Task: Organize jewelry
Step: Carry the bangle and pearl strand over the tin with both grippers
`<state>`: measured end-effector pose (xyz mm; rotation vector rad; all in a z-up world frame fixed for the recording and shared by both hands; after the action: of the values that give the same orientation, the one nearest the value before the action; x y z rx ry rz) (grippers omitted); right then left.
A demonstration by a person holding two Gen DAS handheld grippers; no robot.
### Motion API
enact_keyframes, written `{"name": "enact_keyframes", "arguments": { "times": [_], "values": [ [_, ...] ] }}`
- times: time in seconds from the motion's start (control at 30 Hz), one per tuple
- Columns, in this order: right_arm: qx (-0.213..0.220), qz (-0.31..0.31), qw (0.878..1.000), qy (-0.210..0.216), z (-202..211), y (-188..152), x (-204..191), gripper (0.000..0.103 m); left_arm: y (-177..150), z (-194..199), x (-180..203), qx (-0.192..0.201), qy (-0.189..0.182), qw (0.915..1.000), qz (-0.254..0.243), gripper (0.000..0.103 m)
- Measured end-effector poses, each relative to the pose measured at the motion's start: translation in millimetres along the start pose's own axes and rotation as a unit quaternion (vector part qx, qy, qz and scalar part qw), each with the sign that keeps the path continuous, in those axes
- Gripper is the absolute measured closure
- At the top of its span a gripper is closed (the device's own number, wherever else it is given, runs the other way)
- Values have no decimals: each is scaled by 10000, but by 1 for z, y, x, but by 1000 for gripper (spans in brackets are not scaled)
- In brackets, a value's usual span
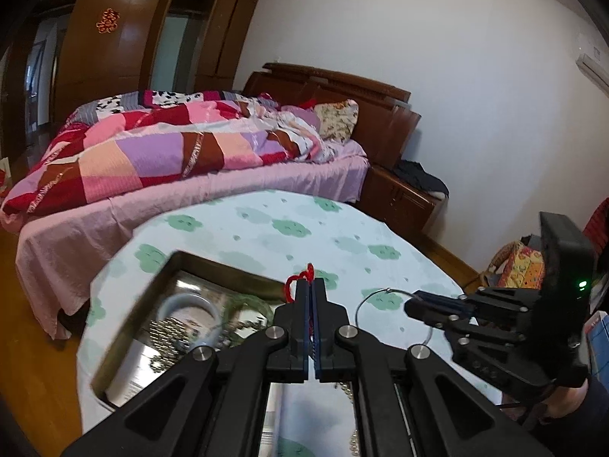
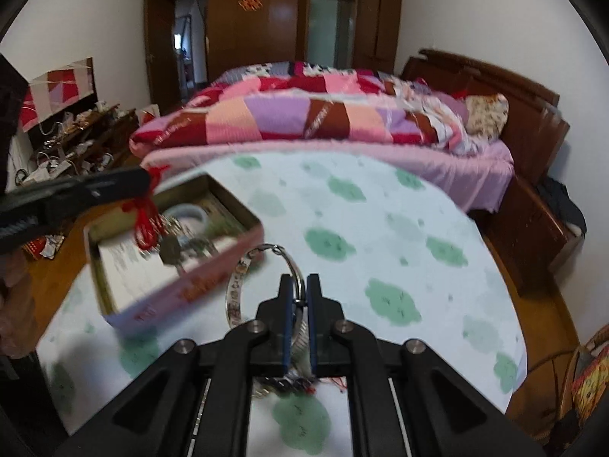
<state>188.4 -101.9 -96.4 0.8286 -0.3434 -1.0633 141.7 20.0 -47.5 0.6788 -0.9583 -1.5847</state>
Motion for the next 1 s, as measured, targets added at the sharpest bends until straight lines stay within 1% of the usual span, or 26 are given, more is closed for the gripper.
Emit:
{"name": "enact_keyframes", "arguments": {
  "times": [0.13, 0.27, 0.33, 0.43, 0.53, 0.73, 1.0],
  "values": [
    [47, 80, 9997, 235, -3, 15, -22, 95, 2, 8, -24, 37, 215, 9997, 110, 103],
    [-12, 187, 9989, 439, -16, 21, -46, 95, -4, 10, -46, -28, 447, 9988, 181, 103],
    [-64, 204, 9983, 543, -23, 22, -56, 95, -9, 8, -54, -103, 546, 9983, 179, 103],
    [-203, 196, 9972, 696, -41, 20, -72, 95, -21, 2, -65, -260, 603, 9975, 243, 103],
    [-338, 207, 9963, 764, -56, 13, -83, 95, -31, -5, -70, -380, 641, 9968, 300, 103],
    [-561, 201, 9949, 815, -74, -4, -96, 95, -46, -13, -78, -556, 726, 9952, 350, 103],
    [-752, 38, 9937, 835, -84, -15, -94, 94, -61, -22, -87, -767, 747, 9932, 465, 103]
  ]
}}
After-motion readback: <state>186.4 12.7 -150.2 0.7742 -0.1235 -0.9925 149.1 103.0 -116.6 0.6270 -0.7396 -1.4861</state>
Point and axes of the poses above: each gripper's, at about its wrist camera, not at the fingertips, and z roughly against the way its jaws point, x to its right, y to its top, the point moved 8 cm from there along -z, roughly the way its jaws point, and after that the axes turned 14 degrees about -z, right-handed, at the moved point
